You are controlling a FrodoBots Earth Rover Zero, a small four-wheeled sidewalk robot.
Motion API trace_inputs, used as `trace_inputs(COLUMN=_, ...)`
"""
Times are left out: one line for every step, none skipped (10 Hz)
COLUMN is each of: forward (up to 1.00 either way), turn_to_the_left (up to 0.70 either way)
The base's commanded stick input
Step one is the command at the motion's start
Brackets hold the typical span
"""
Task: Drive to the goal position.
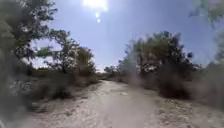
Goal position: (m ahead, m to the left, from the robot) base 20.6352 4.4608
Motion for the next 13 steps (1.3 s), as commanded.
trace_inputs(forward=0.70, turn_to_the_left=0.00)
trace_inputs(forward=0.70, turn_to_the_left=0.00)
trace_inputs(forward=0.70, turn_to_the_left=0.00)
trace_inputs(forward=0.70, turn_to_the_left=0.00)
trace_inputs(forward=0.70, turn_to_the_left=0.00)
trace_inputs(forward=0.70, turn_to_the_left=0.00)
trace_inputs(forward=0.70, turn_to_the_left=0.00)
trace_inputs(forward=0.70, turn_to_the_left=0.00)
trace_inputs(forward=0.70, turn_to_the_left=0.00)
trace_inputs(forward=0.70, turn_to_the_left=0.00)
trace_inputs(forward=0.70, turn_to_the_left=0.00)
trace_inputs(forward=0.70, turn_to_the_left=0.00)
trace_inputs(forward=0.70, turn_to_the_left=0.00)
